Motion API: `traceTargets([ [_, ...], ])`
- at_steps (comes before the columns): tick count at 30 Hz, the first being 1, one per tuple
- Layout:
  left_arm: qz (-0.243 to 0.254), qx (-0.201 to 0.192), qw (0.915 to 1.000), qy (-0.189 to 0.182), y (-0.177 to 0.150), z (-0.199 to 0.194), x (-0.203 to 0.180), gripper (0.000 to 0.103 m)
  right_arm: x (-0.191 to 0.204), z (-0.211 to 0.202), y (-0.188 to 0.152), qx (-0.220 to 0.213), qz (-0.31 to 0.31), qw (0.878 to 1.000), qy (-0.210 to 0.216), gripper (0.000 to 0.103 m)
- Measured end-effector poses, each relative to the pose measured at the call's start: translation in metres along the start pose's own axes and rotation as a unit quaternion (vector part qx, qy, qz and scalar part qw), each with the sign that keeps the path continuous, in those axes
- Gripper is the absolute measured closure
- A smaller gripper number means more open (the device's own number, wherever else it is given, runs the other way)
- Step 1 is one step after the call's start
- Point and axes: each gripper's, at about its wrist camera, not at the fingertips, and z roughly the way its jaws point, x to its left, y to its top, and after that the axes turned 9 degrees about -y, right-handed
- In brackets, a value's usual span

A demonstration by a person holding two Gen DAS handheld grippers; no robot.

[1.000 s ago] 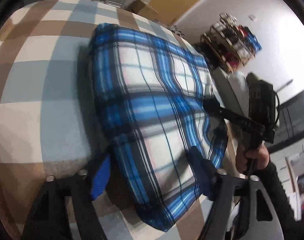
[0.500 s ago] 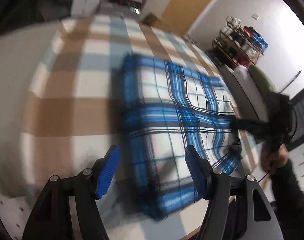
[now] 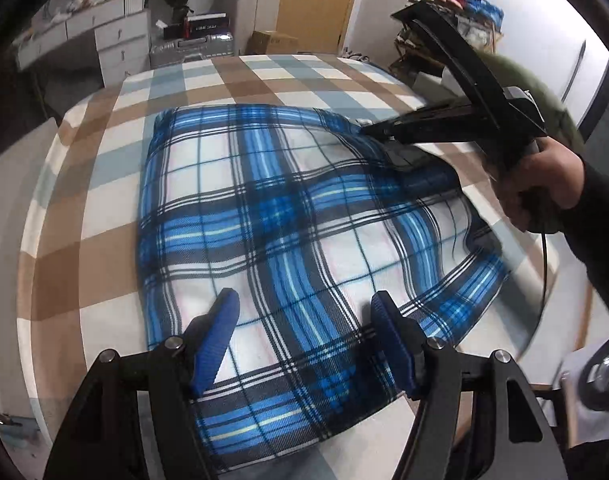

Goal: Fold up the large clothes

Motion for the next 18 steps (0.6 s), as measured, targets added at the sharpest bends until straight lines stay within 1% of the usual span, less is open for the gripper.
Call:
traceTargets([
  [2,-0.002,0.0,1.0,0.005,-0.002,-0.001,0.001,0.038,-0.001,-0.006,-0.005,0.005,-0.008,1.0,-0.005,0.103],
  [3,-0.003,-0.001,1.0,0.004,-0.002,-0.001,0.001,0.037,-0.003,-0.013,-0.007,0.013,-0.005,1.0,-0.014,0.103],
  [4,-0.004,-0.003,1.0,0.001,-0.001,-0.001,0.002,0.036,-0.004,-0.019,-0.007,0.012,0.0,1.0,-0.017,0.103],
  [5,-0.005,-0.005,1.0,-0.001,-0.002,-0.002,0.003,0.035,-0.008,-0.035,-0.011,-0.003,0.01,1.0,-0.01,0.099],
  [7,-0.009,-0.01,0.9999,-0.005,-0.002,-0.002,0.006,0.035,-0.007,-0.066,-0.024,-0.033,0.015,0.999,0.019,0.098],
  [9,-0.008,-0.013,0.9999,-0.004,-0.002,-0.002,0.006,0.035,-0.001,-0.087,-0.043,-0.057,0.012,0.997,0.045,0.098],
  [10,-0.008,-0.013,0.9999,-0.002,-0.004,-0.004,0.002,0.035,0.004,-0.091,-0.05,-0.058,0.01,0.997,0.057,0.098],
  [11,-0.007,-0.014,0.9999,0.001,-0.005,-0.005,0.0,0.035,0.012,-0.088,-0.058,-0.047,0.005,0.997,0.063,0.098],
  [12,-0.006,-0.013,0.9999,0.005,-0.005,-0.005,-0.001,0.033,0.022,-0.077,-0.066,-0.036,-0.006,0.998,0.06,0.098],
  [13,-0.004,-0.011,0.9999,0.006,-0.005,-0.004,-0.003,0.031,0.032,-0.064,-0.076,-0.025,-0.028,0.998,0.046,0.098],
  [14,-0.001,-0.008,0.9999,0.007,-0.005,-0.003,-0.004,0.027,0.042,-0.053,-0.088,-0.016,-0.053,0.998,0.024,0.099],
  [15,0.003,-0.004,0.9999,0.01,-0.004,-0.002,-0.006,0.026,0.046,-0.06,-0.095,-0.056,-0.059,0.997,0.011,0.099],
  [16,0.01,0.0,0.9998,0.018,-0.004,0.0,-0.009,0.026,0.048,-0.061,-0.097,-0.046,-0.063,0.997,0.008,0.099],
  [17,0.014,0.001,0.9996,0.023,-0.004,0.001,-0.011,0.025,0.047,-0.068,-0.097,-0.045,-0.054,0.998,0.009,0.099],
  [18,0.021,0.002,0.9993,0.03,-0.005,0.002,-0.013,0.024,0.044,-0.076,-0.097,-0.046,-0.037,0.998,0.025,0.098],
])
